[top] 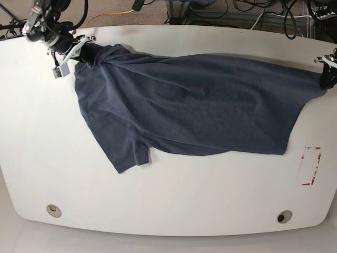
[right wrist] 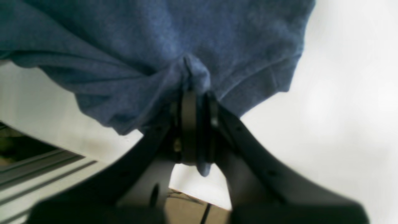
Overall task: Fold the T-shirt properly
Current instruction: 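Lay the shirt flat by pulling both grippers back across the table, then release the collar with the right gripper and lift it away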
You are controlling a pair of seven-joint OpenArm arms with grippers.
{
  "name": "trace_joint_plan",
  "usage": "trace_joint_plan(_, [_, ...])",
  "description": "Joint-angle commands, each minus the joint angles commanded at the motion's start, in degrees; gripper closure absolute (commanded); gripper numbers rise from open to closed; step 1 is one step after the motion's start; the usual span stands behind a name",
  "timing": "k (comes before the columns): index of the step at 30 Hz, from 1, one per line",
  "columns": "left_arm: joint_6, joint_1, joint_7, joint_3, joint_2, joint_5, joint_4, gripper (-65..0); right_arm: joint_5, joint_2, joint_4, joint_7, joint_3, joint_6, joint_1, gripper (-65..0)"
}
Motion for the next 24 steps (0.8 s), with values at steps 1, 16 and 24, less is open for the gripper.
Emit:
trace_joint_plan(1, [0.0, 0.0, 0.0, 0.0, 0.0, 0.0, 0.0, 0.0, 2.4, 1.1, -1.2, -1.0, 0.0, 0.0, 0.0, -0.2])
trace_joint_plan(16, [0.2, -2.2, 0.0, 4.3, -0.2, 0.1, -0.1, 0.0, 15.9, 3.9, -2.1, -6.3, 3.3, 0.0, 0.4, -49.5])
trace_joint_plan(24, [0.3, -3.2, 0.1, 4.6, -0.1, 0.2, -0.1, 0.0, 13.7, 2.5, -11.4, -5.9, 3.4, 0.0, 9.6, -45.2])
